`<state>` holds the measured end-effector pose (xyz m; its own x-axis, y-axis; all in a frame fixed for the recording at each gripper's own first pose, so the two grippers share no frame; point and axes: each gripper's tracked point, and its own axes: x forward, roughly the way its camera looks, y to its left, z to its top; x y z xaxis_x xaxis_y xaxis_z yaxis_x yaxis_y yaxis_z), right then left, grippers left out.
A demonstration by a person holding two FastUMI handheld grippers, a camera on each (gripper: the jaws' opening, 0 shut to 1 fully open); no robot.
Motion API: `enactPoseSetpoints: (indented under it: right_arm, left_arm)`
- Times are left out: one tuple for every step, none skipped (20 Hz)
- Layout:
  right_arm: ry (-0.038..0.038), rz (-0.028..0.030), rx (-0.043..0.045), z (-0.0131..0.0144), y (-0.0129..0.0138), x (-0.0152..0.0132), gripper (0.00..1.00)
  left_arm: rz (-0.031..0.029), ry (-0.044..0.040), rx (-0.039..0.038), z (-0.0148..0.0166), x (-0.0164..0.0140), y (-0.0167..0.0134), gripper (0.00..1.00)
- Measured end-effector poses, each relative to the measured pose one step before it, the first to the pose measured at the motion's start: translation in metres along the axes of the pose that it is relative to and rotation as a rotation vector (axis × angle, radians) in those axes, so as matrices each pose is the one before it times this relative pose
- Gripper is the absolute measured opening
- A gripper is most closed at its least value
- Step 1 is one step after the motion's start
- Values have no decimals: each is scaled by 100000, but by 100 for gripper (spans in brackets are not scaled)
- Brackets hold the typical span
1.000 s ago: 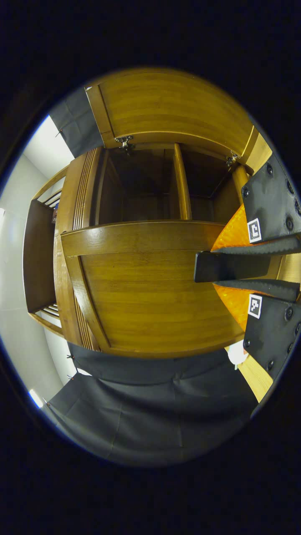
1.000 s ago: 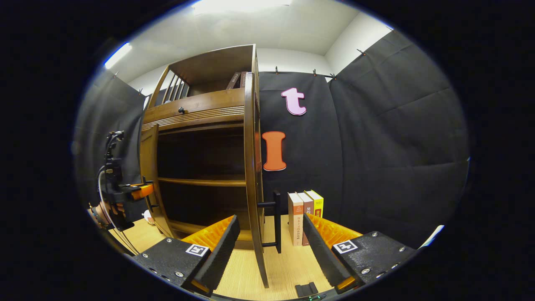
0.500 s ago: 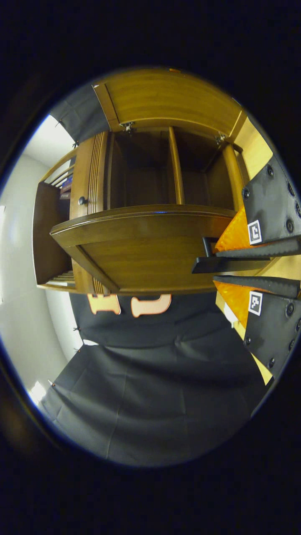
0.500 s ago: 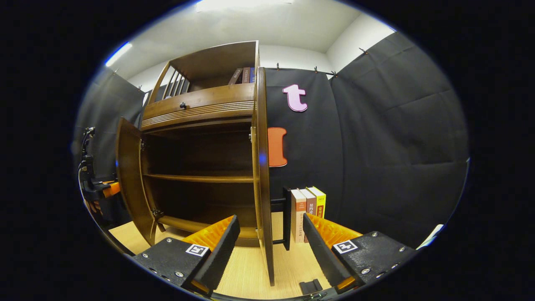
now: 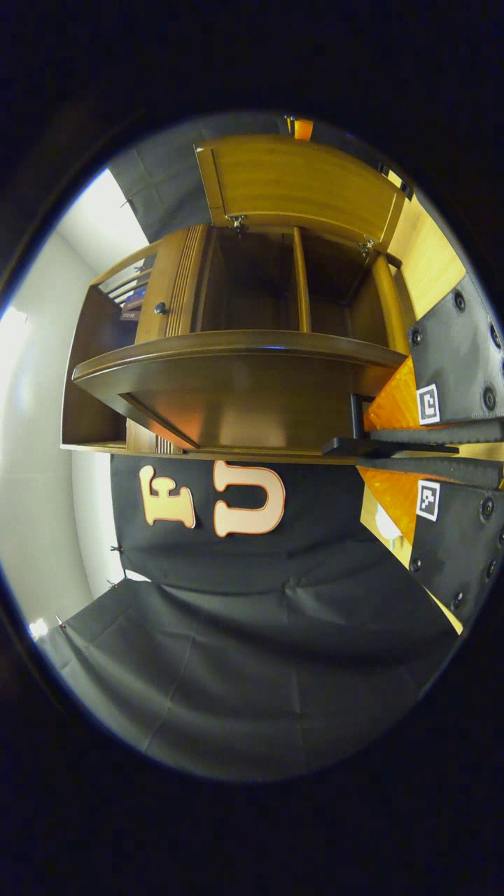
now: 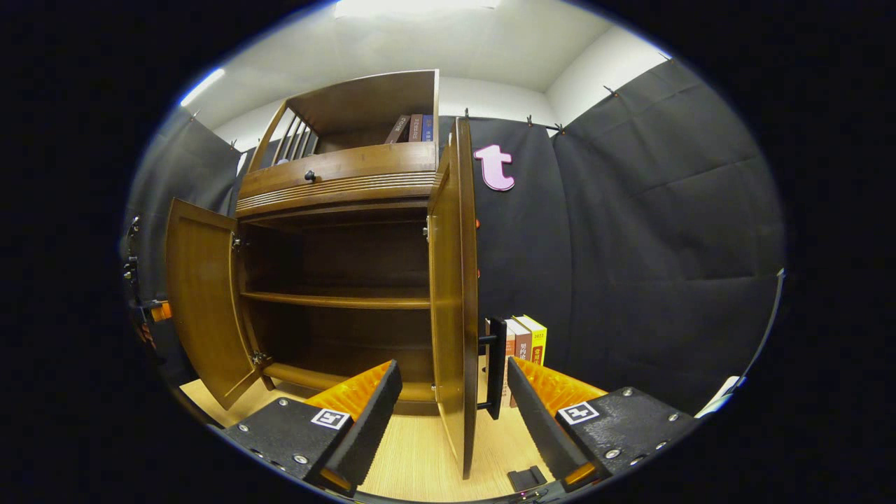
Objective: Open the right door of the double-door shoe cabinet with the right hand, and open the left door with the left hand.
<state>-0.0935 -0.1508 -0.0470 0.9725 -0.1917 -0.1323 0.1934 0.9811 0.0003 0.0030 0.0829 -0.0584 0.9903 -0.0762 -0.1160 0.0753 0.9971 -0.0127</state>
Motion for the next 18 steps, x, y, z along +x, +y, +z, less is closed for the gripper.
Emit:
enactPoseSetpoints:
  right_arm:
    - [-150, 41, -177, 116, 202, -98, 92]
    - [179, -351, -121, -20, 162, -169, 93]
    - [114, -740, -365, -67, 12, -192, 93]
    - [-22, -748, -219, 108, 30, -123, 93]
    - [-102, -409, 385, 115, 163, -129, 93]
    - [-214, -236, 950, 110, 169, -85, 93]
    - [-236, -71, 1255, 113, 201, -86, 93]
    - [-115, -300, 590, 119, 139, -142, 93]
    - [-542, -742, -574, 179, -29, -136, 93]
    - [-73, -639, -1018, 148, -95, -92, 93]
    - [400, -241, -855, 59, 82, -93, 93]
    - [496, -107, -484, -145, 123, -42, 93]
    - [-17, -22, -385, 114, 133, -1, 93]
    - [-248, -521, -144, 250, -123, 180, 93]
    - [-387, -362, 529, 183, -60, 134, 93]
    - [-515, 15, 825, 221, 76, 93, 93]
    - [-738, 335, 647, 230, 166, 121, 93]
    - [-470, 123, 90, 148, 20, 47, 93]
  left_arm:
    - [-2387, -5, 2465, -72, 83, 893, 15]
    - [-2545, -1273, 2102, 66, -4, 734, 13]
    - [-2638, -1328, 91, 9, 82, 768, 6]
    - [-2428, -1315, -1672, 373, 29, 706, 4]
    - [-2187, 258, -1899, -131, 59, 637, 20]
    - [-3012, 829, -900, -124, 114, 518, 11]
    - [-2300, 945, -274, -318, 12, 479, 11]
    - [-2393, 513, -481, -22, -11, 505, 11]
    - [-2081, -163, -639, 195, 37, 436, 11]
    - [-1854, 179, -394, 9, 90, 417, 11]
    - [-1879, -433, -33, -130, -178, 397, 12]
    - [-1714, -558, -181, 77, 10, 229, 11]
    - [-1227, -481, -475, 90, -150, 224, 3]
    - [-28, 483, -324, -61, -215, 432, 6]
    - [291, 510, -19, -64, -563, 116, 21]
    - [1217, 213, 535, -25, -685, 367, 18]
    - [1345, -141, -239, 182, -670, -178, 17]
    - [2111, 169, -369, 27, -957, -197, 17]
